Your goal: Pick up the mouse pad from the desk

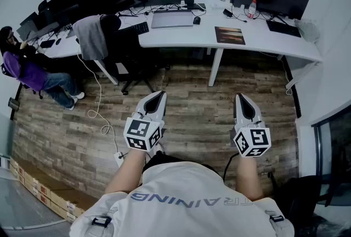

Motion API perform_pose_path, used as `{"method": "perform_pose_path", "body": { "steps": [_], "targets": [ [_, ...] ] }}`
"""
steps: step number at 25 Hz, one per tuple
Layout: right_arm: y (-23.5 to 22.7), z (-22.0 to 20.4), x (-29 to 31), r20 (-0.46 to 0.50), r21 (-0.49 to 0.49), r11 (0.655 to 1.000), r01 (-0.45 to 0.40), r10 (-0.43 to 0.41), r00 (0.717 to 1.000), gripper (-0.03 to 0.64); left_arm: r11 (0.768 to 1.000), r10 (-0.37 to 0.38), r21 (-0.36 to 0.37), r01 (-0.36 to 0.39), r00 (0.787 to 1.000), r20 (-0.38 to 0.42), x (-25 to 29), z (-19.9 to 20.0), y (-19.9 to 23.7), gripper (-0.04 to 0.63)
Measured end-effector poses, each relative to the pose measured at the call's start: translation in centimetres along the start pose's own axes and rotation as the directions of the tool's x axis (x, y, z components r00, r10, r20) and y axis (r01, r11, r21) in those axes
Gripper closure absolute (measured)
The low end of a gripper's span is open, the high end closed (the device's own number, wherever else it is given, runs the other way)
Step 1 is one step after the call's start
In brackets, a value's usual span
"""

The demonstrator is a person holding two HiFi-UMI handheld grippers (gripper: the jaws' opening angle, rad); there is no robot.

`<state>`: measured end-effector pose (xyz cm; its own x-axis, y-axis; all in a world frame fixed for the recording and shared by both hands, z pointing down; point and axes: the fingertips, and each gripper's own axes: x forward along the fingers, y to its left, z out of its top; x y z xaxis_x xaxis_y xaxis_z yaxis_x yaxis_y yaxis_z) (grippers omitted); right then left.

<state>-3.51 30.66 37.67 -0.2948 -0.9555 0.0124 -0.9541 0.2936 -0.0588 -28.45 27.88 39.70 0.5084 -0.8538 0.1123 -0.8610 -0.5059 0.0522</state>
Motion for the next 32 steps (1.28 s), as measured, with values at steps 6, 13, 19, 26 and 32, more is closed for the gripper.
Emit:
{"method": "perform_pose_path", "body": {
  "steps": [6, 13, 19, 26, 32],
  "targets": [
    [0.6, 0.0, 0.0, -0.001, -0.013, 1.000, -0.007, 0.007, 1.000, 0.604, 1.000, -0.002, -0.002, 0.002, 1.000, 0.005, -0.5, 0.0, 0.0, 0.595],
    [0.9, 0.1, -0.6, -0.006, -0.037, 0.999, -0.025, 0.025, 1.000, 0.604, 1.000, -0.006, -0.011, 0.006, 1.000, 0.014, -0.6, -0.1, -0.6, 0.595],
    [-0.1, 0.4, -0.8, 0.008, -0.030, 1.000, -0.009, 0.010, 1.000, 0.604, 1.000, -0.009, -0.018, 0.009, 1.000, 0.012, 0.2, -0.1, -1.1, 0.595],
    [-1.4, 1.3, -1.4, 0.052, -0.005, 1.000, -0.020, 0.020, 0.998, 0.603, 1.000, -0.027, -0.005, 0.027, 1.000, 0.011, 1.3, 0.3, -2.5, 0.595],
    [-1.9, 0.4, 0.0, 0.012, 0.005, 0.999, -0.050, 0.050, 0.999, 0.603, 0.999, -0.042, -0.005, 0.042, 0.999, -0.004, 3.0, 0.7, -2.7, 0.595]
  ]
}}
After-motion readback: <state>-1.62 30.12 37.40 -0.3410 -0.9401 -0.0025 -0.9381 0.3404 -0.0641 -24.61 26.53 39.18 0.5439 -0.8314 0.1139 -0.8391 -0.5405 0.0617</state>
